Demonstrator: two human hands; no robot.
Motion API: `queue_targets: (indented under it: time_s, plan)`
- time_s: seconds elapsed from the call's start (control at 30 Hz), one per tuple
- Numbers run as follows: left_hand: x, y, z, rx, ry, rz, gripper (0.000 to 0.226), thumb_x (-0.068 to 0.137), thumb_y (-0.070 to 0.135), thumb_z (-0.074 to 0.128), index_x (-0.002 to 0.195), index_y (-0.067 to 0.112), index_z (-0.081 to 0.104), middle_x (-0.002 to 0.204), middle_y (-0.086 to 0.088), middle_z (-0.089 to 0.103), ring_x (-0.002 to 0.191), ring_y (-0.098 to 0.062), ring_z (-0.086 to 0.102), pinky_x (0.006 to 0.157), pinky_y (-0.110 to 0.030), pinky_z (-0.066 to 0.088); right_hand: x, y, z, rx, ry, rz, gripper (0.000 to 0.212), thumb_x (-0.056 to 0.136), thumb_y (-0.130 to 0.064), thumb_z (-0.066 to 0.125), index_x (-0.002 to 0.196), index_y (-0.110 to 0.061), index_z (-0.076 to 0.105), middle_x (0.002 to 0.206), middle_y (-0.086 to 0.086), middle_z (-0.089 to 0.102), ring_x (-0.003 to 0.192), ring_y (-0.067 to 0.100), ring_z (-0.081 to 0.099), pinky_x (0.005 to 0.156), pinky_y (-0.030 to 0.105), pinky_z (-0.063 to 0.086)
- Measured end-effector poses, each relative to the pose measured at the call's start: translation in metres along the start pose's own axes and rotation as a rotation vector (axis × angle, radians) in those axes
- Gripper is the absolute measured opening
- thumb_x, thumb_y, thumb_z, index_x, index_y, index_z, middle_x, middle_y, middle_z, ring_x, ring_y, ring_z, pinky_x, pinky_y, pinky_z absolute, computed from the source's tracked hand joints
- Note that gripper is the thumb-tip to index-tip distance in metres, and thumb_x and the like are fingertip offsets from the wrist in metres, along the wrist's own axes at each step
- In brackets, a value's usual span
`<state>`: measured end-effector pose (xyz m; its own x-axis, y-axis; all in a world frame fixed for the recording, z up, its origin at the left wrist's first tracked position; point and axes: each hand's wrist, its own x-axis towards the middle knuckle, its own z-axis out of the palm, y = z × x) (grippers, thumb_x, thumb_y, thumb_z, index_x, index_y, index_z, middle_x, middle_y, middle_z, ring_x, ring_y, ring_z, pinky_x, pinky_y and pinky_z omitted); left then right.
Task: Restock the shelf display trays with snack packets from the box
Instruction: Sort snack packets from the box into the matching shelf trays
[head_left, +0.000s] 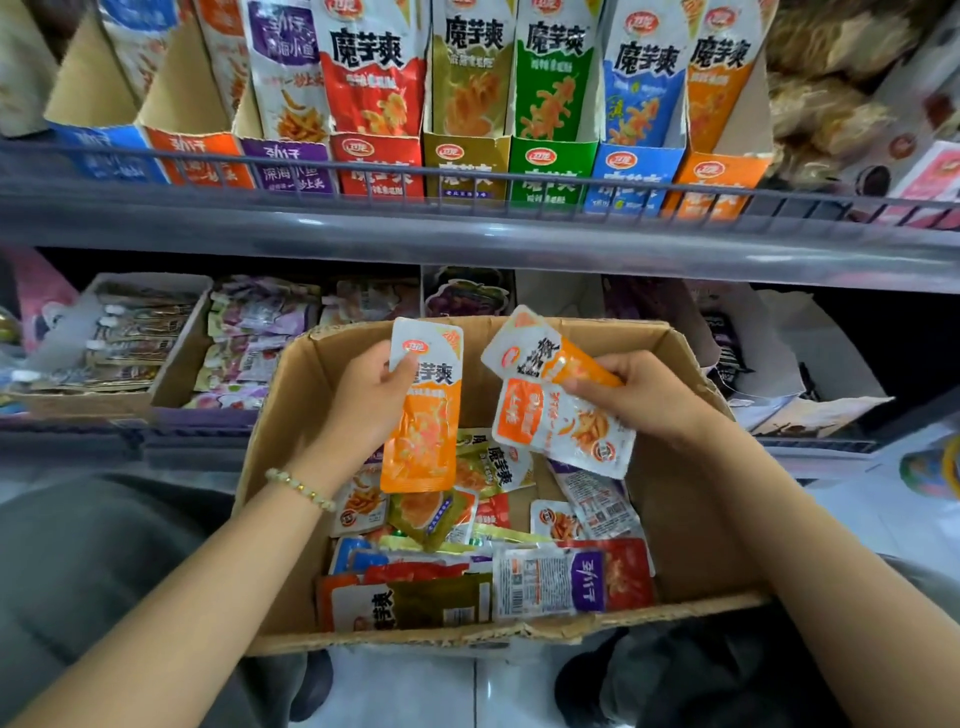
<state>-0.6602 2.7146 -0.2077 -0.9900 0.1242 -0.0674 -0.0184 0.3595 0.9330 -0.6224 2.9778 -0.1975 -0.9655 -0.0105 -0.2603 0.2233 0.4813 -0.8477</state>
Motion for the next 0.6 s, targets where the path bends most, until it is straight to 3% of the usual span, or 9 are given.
queue_targets:
  time_s: [0.07, 0.13, 0.2, 0.27, 0.33, 0.4, 0.5, 0.6]
  plan:
    - [0.0, 0.003, 0.004, -0.039, -0.017, -0.01, 0.019, 0.102, 0.023, 0.039, 0.11, 0.019, 0.055, 0.101, 0.0, 0.067, 0.084, -0.012, 0.067, 0.07, -0.023, 0.054, -0.003, -0.007, 0.001, 0.234, -0.002, -0.004, 0.015, 0.09, -0.02, 0.064, 0.097, -0.009, 0.071, 0.092, 0.008, 0.076, 0.081, 0.021, 0.073, 0.076, 0.032, 0.06]
    - [-0.001, 0.009, 0.008, -0.095, -0.044, -0.016, 0.021, 0.103, 0.026, 0.037, 0.108, 0.022, 0.057, 0.102, -0.002, 0.068, 0.086, -0.014, 0.066, 0.072, -0.022, 0.053, -0.005, -0.014, 0.008, 0.402, -0.047, 0.016, 0.014, 0.091, -0.017, 0.061, 0.1, -0.01, 0.069, 0.095, 0.009, 0.075, 0.082, 0.021, 0.073, 0.074, 0.03, 0.059]
    - [-0.004, 0.016, 0.013, -0.184, -0.061, -0.03, 0.027, 0.103, 0.032, 0.035, 0.112, 0.023, 0.059, 0.104, 0.003, 0.07, 0.095, -0.013, 0.067, 0.08, -0.025, 0.052, -0.005, -0.018, 0.019, 0.428, -0.077, 0.017, 0.015, 0.092, -0.017, 0.06, 0.101, -0.009, 0.068, 0.097, 0.009, 0.075, 0.083, 0.022, 0.073, 0.075, 0.032, 0.06]
    - [-0.007, 0.025, 0.017, -0.299, -0.101, -0.037, 0.028, 0.101, 0.038, 0.035, 0.11, 0.029, 0.06, 0.095, 0.013, 0.072, 0.091, -0.005, 0.069, 0.075, -0.02, 0.053, -0.003, -0.019, 0.032, 0.419, -0.06, 0.008, 0.019, 0.091, -0.021, 0.062, 0.105, -0.008, 0.067, 0.1, 0.012, 0.074, 0.089, 0.028, 0.072, 0.082, 0.04, 0.058]
    - [-0.009, 0.034, 0.024, -0.281, -0.115, 0.011, 0.021, 0.098, 0.037, 0.045, 0.108, 0.028, 0.06, 0.096, 0.01, 0.073, 0.092, -0.007, 0.069, 0.075, -0.021, 0.056, -0.003, -0.022, 0.044, 0.383, -0.007, -0.018, 0.024, 0.089, -0.022, 0.066, 0.107, -0.006, 0.064, 0.103, 0.014, 0.072, 0.091, 0.028, 0.07, 0.086, 0.045, 0.056]
    - [-0.006, 0.038, 0.03, -0.164, -0.066, 0.112, 0.022, 0.094, 0.026, 0.057, 0.115, 0.021, 0.059, 0.108, 0.006, 0.069, 0.098, -0.01, 0.066, 0.082, -0.027, 0.056, -0.004, -0.027, 0.051, 0.307, 0.047, -0.064, 0.027, 0.088, -0.023, 0.068, 0.108, -0.008, 0.058, 0.106, 0.014, 0.07, 0.089, 0.022, 0.068, 0.085, 0.043, 0.056]
    - [-0.004, 0.042, 0.04, -0.129, -0.061, 0.185, 0.034, 0.094, 0.022, 0.058, 0.127, 0.013, 0.054, 0.117, 0.003, 0.065, 0.101, -0.004, 0.062, 0.081, -0.02, 0.054, -0.008, -0.032, 0.051, 0.319, 0.079, -0.064, 0.037, 0.091, -0.032, 0.062, 0.121, -0.015, 0.049, 0.113, 0.003, 0.066, 0.096, 0.015, 0.067, 0.083, 0.032, 0.057]
    - [-0.003, 0.05, 0.051, -0.171, -0.071, 0.208, 0.032, 0.097, 0.021, 0.051, 0.128, 0.012, 0.05, 0.121, 0.0, 0.063, 0.105, -0.009, 0.061, 0.085, -0.024, 0.053, -0.011, -0.031, 0.05, 0.457, 0.051, -0.075, 0.037, 0.096, -0.032, 0.054, 0.129, -0.015, 0.052, 0.117, 0.006, 0.068, 0.103, 0.021, 0.067, 0.09, 0.039, 0.055]
